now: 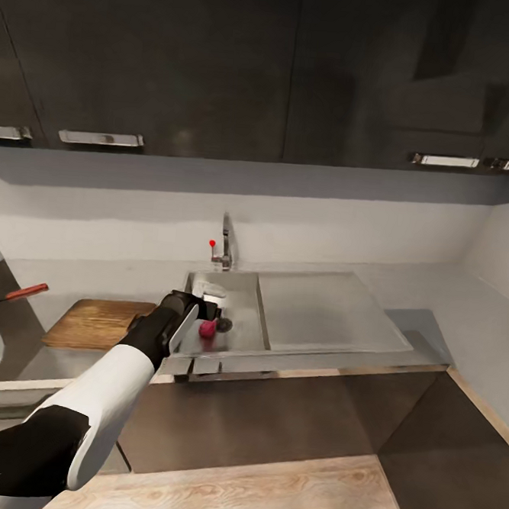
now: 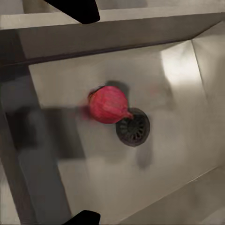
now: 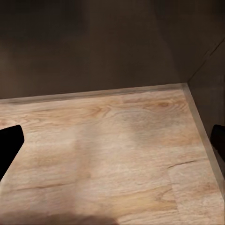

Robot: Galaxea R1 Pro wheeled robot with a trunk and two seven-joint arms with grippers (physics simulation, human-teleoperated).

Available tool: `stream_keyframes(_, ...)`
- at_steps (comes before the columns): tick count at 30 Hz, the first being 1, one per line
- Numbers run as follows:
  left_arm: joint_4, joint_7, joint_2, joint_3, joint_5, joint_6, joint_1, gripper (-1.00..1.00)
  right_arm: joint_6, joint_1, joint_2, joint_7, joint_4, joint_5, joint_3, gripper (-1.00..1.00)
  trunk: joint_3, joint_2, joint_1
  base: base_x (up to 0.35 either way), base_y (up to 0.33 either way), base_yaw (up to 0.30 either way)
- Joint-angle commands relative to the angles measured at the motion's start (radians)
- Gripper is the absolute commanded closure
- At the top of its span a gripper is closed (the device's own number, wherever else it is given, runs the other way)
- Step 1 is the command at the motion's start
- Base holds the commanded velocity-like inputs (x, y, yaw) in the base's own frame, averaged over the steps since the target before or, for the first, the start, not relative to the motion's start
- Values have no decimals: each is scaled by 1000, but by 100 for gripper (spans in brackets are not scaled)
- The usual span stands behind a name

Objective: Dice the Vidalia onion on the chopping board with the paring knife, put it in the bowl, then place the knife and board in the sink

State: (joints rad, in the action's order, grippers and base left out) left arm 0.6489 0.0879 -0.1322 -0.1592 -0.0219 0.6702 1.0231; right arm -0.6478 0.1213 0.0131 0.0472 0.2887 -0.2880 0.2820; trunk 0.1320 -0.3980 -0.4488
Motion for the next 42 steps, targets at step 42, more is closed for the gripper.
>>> stream_keyframes(42, -121, -2, 3, -3, -40, -3, -1, -100, 0, 1, 1, 5, -2, -10, 8, -100, 66, -2, -1, 123, -10, 0)
